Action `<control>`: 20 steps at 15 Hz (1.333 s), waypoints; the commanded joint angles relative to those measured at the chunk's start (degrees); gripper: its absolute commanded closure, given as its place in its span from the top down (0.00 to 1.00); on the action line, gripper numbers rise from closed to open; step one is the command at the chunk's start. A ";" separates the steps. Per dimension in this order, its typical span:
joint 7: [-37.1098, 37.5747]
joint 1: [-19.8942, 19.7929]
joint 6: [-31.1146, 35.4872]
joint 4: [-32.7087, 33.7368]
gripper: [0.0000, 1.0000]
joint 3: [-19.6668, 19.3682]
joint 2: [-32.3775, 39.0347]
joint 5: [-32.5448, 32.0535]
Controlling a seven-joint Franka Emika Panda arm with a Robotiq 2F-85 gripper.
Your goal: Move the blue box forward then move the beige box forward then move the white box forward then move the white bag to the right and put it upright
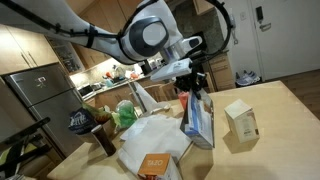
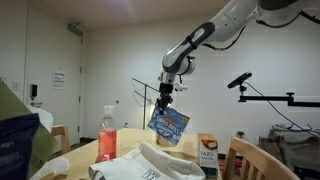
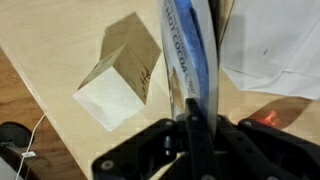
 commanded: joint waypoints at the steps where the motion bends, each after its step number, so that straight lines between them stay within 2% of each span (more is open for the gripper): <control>1: 1.60 1.48 -4.15 10.86 0.01 -1.51 6.25 -2.54; 9: 4.07 2.30 -13.03 33.68 0.01 -2.13 18.82 -2.94; 15: 5.48 1.84 -20.27 48.52 0.01 -0.19 25.68 -0.68; 18: 3.22 1.11 -24.30 52.38 0.01 3.08 27.33 2.42; 19: 4.26 1.75 -20.35 46.40 0.04 1.19 24.97 0.46; 20: 4.25 1.64 -21.42 47.65 0.04 2.07 25.60 0.99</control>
